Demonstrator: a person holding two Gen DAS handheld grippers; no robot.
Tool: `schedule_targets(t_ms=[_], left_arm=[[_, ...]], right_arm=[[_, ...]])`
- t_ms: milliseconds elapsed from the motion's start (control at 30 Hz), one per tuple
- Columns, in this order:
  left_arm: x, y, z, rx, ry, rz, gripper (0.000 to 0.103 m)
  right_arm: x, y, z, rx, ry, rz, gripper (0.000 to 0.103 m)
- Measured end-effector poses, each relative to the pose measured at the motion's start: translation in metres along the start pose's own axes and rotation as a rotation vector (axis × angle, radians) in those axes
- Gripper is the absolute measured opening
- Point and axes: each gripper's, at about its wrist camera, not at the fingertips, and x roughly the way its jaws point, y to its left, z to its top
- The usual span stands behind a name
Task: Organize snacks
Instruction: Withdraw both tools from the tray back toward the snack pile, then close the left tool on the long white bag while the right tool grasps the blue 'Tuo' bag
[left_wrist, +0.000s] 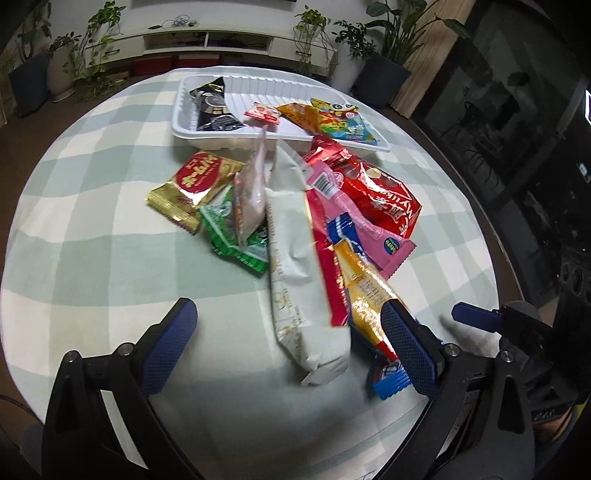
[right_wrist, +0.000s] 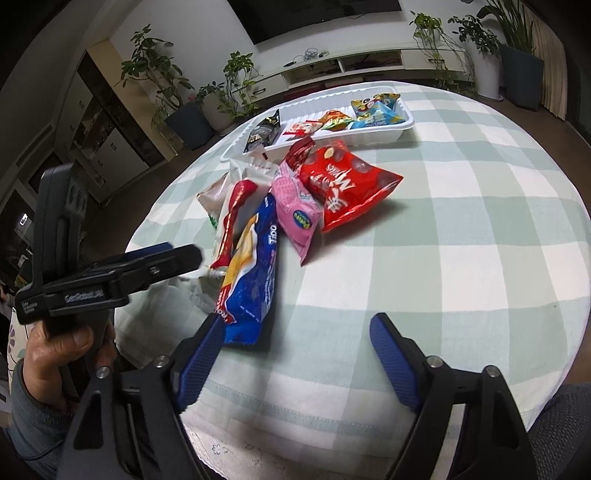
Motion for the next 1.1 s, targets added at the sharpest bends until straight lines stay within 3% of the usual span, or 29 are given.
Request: schedule_targets(t_ms=[167,333,700,1100], left_arm=[[0.015,-0.002,0.017,0.001,0.025,0.004,0.085],[0.03,0.002,0.028,-0.018,0.059,-0.04,0.06],[0.035,0.004,0.033,-0.01,0.071,-0.077,0.044],[0.035,0.006,0.03,-0.003,0.083,-0.057,0.044]], right_arm=[[-0.002,0.003,0.0,-0.013,-0.005,0.006,0.078],[-0.001,0.003,0.001,-0.02,0.004,0.013,0.075],[0.004,0.007,0.001,-0.034,0.016,0.02,0.072],[0.007,0.01,0.003,-0.045,0.029,0.015,0.072]])
